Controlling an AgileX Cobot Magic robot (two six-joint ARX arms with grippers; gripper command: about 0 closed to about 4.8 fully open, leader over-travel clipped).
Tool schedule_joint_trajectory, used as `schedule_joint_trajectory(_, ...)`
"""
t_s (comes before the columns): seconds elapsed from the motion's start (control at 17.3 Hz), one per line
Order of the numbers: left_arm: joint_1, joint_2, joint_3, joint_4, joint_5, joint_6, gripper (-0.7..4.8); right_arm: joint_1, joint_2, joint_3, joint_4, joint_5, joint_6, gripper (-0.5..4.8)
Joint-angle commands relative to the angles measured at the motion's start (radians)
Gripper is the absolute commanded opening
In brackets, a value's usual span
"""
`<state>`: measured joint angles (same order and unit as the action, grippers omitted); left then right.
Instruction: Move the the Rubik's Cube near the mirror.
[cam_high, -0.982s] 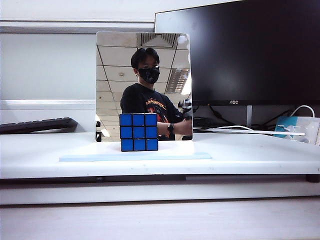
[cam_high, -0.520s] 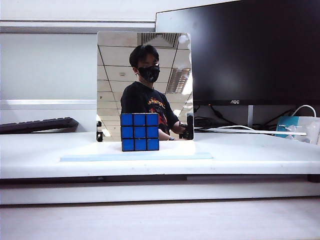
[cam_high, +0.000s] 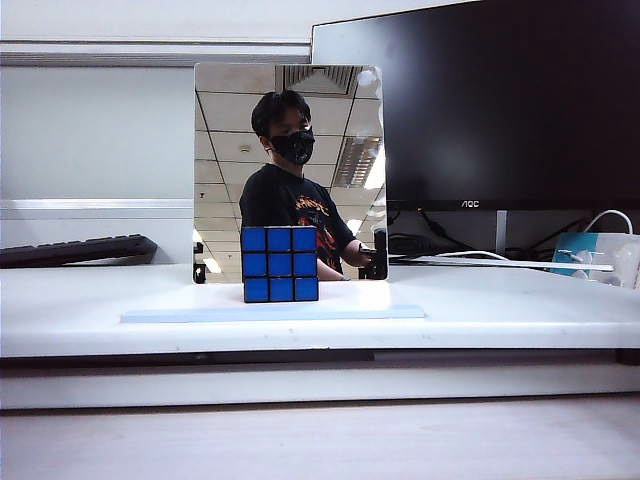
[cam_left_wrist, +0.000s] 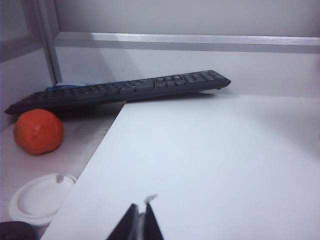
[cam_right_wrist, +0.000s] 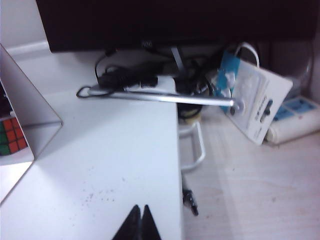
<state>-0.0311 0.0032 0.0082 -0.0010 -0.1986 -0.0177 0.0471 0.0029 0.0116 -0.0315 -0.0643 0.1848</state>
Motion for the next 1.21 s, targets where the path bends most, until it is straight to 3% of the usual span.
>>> schedule_joint_trajectory(0.06, 0.001, 0.0, 0.001, 0.008, 0.001, 0.003, 0.22, -0.001, 0.0, -0.006, 0.04, 0.006, -0.077, -0.05)
schedule_joint_trajectory(1.21, 0.001, 0.0, 0.001, 0.008, 0.001, 0.003, 0.22, -0.001, 0.0, -0.006, 0.065, 0.006, -0.107, -0.05)
